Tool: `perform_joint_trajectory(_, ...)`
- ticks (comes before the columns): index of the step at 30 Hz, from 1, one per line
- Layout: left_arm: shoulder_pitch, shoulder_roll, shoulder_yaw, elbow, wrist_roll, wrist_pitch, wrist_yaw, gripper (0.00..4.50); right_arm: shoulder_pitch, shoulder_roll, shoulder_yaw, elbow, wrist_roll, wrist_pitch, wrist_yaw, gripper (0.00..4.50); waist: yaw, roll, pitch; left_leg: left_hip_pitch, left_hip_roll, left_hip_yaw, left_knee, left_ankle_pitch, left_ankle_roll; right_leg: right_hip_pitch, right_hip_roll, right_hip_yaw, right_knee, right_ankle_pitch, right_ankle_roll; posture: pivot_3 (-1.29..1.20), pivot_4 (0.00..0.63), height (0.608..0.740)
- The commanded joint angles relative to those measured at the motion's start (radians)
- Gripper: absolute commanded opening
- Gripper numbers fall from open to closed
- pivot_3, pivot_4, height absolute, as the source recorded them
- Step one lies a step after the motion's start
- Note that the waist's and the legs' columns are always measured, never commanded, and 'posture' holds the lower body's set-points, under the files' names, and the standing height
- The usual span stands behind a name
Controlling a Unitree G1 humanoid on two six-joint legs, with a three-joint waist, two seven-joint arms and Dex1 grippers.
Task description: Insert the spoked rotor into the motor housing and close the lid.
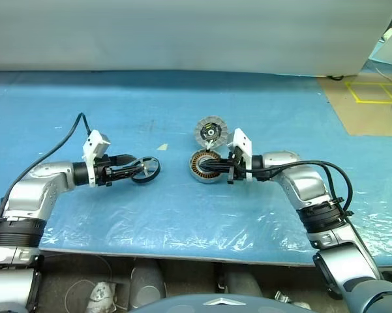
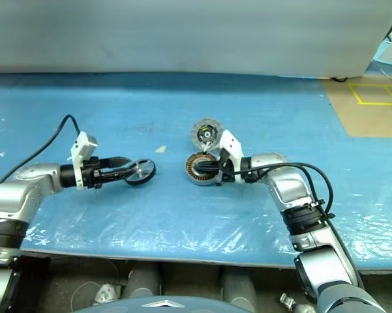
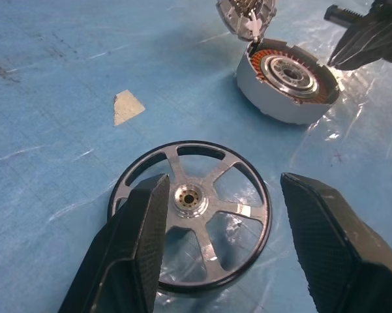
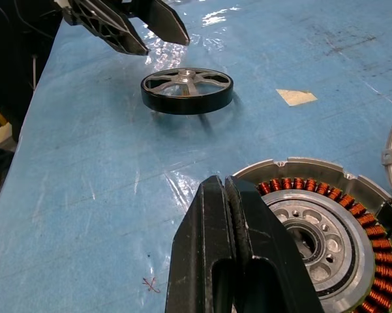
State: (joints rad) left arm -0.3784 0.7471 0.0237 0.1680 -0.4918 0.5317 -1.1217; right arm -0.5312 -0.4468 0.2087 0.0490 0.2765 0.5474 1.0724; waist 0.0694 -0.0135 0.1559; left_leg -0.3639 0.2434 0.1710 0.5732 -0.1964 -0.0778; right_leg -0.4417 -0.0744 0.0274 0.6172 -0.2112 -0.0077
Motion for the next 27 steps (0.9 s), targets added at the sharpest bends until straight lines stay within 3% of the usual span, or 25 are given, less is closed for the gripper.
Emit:
perform_joint_trajectory(1,-0.033,0.011,-0.030,0.034,0.058,-0.046,-0.027,2.84,0.010,-0.003,-0.016,-0.065,0.024,0.009,-0.016,0.00,-0.002,0.000,0.000,0.000,0.000,0.000,0.000,0.000,0.000,0.000,0.000,0.000,0.000,0.000,0.000,0.00,0.150,0.740)
perform_joint_trajectory(11,-0.141,-0.001,-0.088,0.190,0.211,-0.323,-0.106,2.84,0.043,-0.008,-0.020,-0.099,0.031,0.024,-0.038,0.00,0.000,0.000,0.000,0.000,0.000,-0.001,0.000,0.000,0.000,0.000,0.000,0.000,0.000,0.000,0.000,0.00,0.150,0.740)
perform_joint_trajectory(27,-0.219,-0.002,-0.157,0.329,0.340,-0.481,-0.247,2.84,0.033,-0.007,-0.014,-0.077,0.025,0.008,-0.037,0.00,0.001,0.000,0.000,0.000,0.000,-0.001,0.000,0.000,0.000,0.000,0.000,0.000,0.001,0.000,0.000,0.00,0.150,0.740)
